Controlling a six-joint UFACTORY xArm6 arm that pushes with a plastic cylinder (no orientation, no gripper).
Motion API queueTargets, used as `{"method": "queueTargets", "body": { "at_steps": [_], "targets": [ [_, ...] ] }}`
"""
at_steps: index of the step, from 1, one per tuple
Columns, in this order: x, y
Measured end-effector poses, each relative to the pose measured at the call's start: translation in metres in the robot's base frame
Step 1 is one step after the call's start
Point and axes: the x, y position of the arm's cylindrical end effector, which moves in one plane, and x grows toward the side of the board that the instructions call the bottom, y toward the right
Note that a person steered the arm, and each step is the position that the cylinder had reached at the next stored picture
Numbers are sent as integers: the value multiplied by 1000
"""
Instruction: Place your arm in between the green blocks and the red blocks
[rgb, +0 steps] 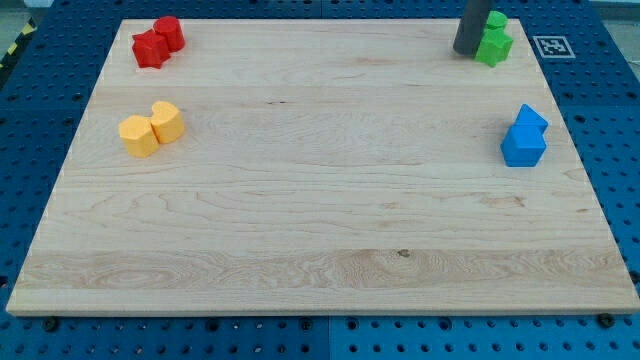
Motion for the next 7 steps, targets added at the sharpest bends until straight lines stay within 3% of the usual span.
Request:
{"method": "queueTargets", "body": {
  "at_steps": [1,4,7],
  "targets": [
    [4,3],
    [22,-66],
    [22,-66]
  ]
}}
